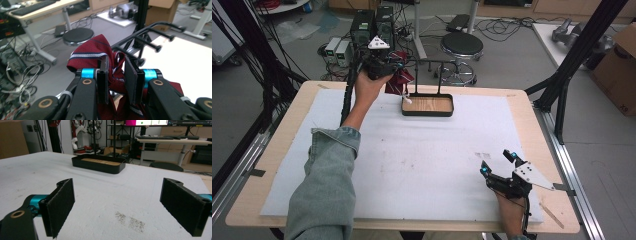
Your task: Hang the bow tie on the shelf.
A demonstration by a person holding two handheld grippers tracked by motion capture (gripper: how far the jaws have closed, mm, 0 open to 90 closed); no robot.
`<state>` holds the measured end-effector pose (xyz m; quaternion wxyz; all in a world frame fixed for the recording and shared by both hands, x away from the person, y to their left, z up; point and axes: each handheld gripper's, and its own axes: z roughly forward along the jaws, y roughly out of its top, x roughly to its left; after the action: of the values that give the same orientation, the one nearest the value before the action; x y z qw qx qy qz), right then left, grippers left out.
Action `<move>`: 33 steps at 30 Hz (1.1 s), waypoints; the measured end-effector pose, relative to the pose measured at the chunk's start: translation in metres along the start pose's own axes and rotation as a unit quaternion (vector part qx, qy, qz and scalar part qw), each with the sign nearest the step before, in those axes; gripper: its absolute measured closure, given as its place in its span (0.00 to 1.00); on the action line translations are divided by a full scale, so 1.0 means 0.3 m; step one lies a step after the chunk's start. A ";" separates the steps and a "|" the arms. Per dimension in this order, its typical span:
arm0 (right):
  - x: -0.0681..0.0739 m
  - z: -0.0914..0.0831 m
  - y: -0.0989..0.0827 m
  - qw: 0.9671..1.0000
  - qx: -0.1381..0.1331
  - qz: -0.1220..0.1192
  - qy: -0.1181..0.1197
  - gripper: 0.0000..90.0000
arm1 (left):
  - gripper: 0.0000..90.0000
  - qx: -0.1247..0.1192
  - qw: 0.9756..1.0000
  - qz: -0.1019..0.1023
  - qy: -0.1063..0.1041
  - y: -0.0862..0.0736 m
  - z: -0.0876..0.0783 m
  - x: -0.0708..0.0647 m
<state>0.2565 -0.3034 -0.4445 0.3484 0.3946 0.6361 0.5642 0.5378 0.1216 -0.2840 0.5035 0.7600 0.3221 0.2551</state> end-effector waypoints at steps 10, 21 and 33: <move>0.002 0.001 0.000 1.000 0.003 0.002 0.001 0.13 | 0.81 0.015 1.000 -0.004 0.017 -0.028 0.007 0.027; 0.003 0.001 0.000 1.000 0.002 0.004 0.000 0.13 | 0.81 0.027 0.999 -0.017 0.033 -0.082 0.022 0.043; 0.002 0.000 0.000 1.000 0.004 0.004 0.001 0.13 | 0.81 0.040 0.998 -0.017 0.040 -0.128 0.083 0.021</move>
<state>0.2563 -0.3026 -0.4447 0.3440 0.3983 0.6366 0.5637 0.5509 0.1223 -0.3284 0.4636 0.7633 0.3647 0.2635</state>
